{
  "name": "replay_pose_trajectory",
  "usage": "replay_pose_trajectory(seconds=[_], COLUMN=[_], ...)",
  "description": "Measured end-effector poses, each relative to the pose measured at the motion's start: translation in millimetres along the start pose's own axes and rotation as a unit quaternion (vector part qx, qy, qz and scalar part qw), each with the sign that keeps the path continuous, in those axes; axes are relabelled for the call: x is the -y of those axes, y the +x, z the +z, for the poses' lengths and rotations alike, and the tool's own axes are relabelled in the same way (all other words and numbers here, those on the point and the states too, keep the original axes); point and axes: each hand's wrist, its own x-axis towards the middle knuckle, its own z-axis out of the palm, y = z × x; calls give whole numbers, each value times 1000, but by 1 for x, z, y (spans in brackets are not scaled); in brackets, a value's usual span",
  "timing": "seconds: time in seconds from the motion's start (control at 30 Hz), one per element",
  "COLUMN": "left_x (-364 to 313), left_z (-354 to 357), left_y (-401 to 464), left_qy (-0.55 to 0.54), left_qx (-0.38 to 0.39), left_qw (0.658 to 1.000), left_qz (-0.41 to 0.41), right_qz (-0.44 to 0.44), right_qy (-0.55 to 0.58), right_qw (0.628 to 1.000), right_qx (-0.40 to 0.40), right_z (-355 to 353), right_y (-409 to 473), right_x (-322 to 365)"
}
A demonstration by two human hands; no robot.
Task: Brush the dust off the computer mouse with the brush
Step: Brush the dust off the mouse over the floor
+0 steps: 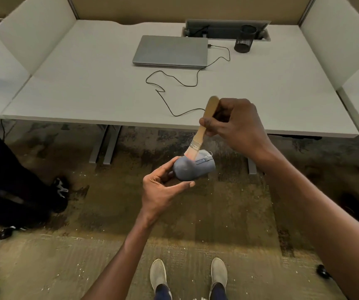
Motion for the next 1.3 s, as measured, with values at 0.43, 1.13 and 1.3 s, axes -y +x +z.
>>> replay_pose_trajectory(seconds=[0.43,1.13,1.3], left_x=[12,9,5], left_z=[7,8,7], left_y=[7,3,-2], left_qy=[-26,-45,-31], left_qx=[1,24,32], left_qw=[999,998,999], left_qz=[-28,-25,-20], right_qz=[4,-64,-24], right_qy=[34,-18,-27], right_qw=[999,997,999], right_qx=[-12,45,-6], right_z=[-5,33,22], right_y=[-16,-32,-15], right_x=[-14,3,-4])
